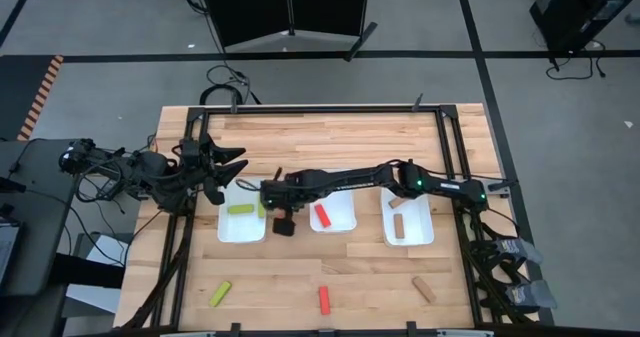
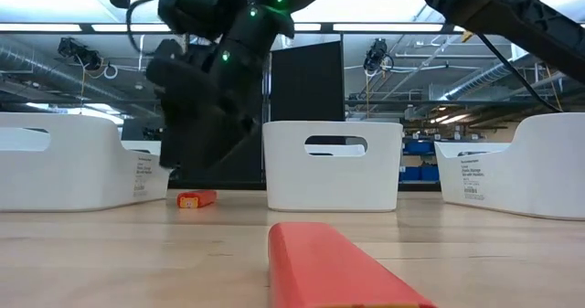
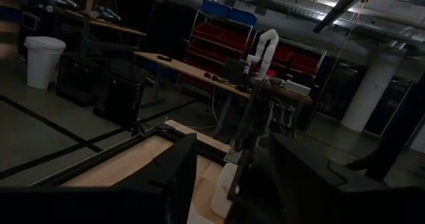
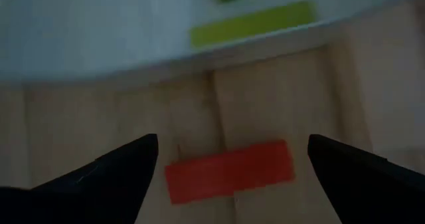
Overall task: Sort blocks
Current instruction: Put the top orange block into the middle white bin
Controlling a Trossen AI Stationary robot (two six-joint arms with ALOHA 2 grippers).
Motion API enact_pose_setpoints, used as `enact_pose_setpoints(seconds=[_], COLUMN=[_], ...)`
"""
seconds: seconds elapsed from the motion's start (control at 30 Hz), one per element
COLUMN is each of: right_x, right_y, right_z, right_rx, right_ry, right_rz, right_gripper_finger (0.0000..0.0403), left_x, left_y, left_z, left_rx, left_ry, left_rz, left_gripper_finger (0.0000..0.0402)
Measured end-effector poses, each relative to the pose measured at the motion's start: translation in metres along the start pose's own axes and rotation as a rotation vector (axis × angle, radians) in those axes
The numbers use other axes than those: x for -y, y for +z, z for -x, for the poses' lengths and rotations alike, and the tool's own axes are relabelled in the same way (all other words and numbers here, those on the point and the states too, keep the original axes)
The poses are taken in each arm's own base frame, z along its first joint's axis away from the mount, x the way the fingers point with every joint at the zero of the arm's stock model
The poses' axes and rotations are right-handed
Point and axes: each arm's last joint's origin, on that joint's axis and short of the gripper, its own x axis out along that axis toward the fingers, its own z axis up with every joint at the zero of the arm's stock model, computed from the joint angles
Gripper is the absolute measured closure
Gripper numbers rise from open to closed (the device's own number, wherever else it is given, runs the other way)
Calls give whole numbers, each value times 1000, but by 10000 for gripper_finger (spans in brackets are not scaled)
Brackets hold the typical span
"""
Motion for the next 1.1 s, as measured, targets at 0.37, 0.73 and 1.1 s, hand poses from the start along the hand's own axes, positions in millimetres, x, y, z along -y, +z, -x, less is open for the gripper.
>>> enact_pose_setpoints(seconds=[0.37, 0.73, 1.1], right_x=[2, -12, -14], right_y=[2, -7, -9], right_z=[3, -1, 0], right_rx=[23, 2, 10], right_ry=[-25, -82, -100], right_rz=[-392, -512, -556], right_gripper_finger=[6, 34, 53], left_x=[0, 0, 0], left_y=[-1, -1, -1], left_z=[0, 0, 0], left_rx=[-5, -5, -5], left_ry=[1, 0, 0], left_rz=[-5, -5, -5], left_gripper_finger=[209, 209, 209])
